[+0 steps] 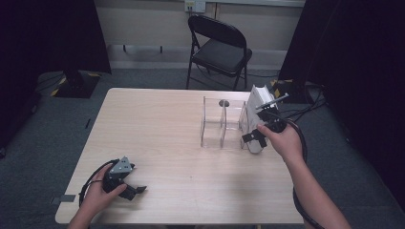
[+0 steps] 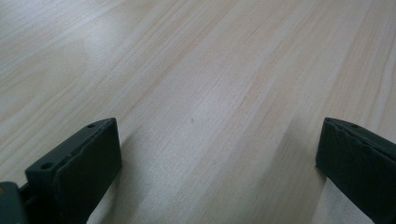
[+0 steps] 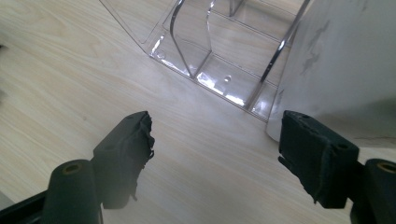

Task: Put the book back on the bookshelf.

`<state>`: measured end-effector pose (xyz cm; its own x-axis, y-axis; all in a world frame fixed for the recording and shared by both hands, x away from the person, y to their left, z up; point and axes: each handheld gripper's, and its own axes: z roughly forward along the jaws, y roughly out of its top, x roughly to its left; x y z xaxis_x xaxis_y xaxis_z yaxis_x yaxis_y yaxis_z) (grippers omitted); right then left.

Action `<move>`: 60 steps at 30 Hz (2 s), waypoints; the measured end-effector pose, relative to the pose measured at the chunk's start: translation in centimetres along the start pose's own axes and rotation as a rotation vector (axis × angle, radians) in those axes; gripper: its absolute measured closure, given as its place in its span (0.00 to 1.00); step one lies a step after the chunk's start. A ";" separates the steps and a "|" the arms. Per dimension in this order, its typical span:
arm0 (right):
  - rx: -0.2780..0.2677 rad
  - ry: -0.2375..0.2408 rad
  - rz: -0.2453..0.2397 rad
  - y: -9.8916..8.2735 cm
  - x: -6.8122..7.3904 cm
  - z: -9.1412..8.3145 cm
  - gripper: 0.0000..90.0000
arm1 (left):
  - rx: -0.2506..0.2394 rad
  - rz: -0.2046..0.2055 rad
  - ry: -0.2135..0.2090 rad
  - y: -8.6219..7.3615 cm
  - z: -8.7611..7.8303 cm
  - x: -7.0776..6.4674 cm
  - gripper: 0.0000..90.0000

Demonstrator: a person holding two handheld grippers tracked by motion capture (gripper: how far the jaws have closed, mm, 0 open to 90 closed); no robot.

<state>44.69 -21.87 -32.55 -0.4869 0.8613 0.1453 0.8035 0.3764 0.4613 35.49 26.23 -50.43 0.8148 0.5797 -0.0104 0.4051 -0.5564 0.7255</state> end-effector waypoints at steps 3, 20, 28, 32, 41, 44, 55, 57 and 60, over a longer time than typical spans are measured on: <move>0.014 0.003 -0.012 -0.1 0.2 0.3 0.27 | 0.003 0.001 -0.001 0.0 0.0 0.0 0.00; 0.016 0.033 -0.081 -0.1 1.9 2.0 0.27 | 0.001 0.000 -0.001 0.0 0.0 0.0 0.00; 0.019 0.038 -0.104 -0.1 2.9 2.5 0.27 | 0.002 0.000 -0.001 0.0 0.0 0.0 0.00; 0.033 0.036 -0.132 -0.1 3.4 2.8 0.27 | 0.000 -0.006 -0.003 0.0 0.0 0.0 0.00; 0.049 0.053 -0.157 -0.2 4.3 3.5 0.26 | 0.001 -0.006 -0.003 0.0 0.0 0.0 0.00; 0.046 0.055 -0.171 -0.1 4.6 3.8 0.26 | 0.001 -0.006 -0.003 0.0 0.0 0.0 0.00; 0.058 0.077 -0.205 -0.3 5.9 5.1 0.26 | 0.001 -0.007 -0.003 0.0 0.0 0.0 0.00; 0.045 0.075 -0.211 -0.3 6.1 5.3 0.26 | 0.001 -0.007 -0.003 0.0 0.0 0.0 0.00; 0.052 0.082 -0.215 -0.2 6.5 5.6 0.26 | 0.002 -0.007 -0.003 0.0 0.0 0.0 0.00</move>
<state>43.27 -14.45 -36.64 -0.6736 0.7293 0.1202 0.6936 0.5676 0.4435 35.46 26.21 -50.44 0.8133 0.5815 -0.0174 0.4113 -0.5535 0.7243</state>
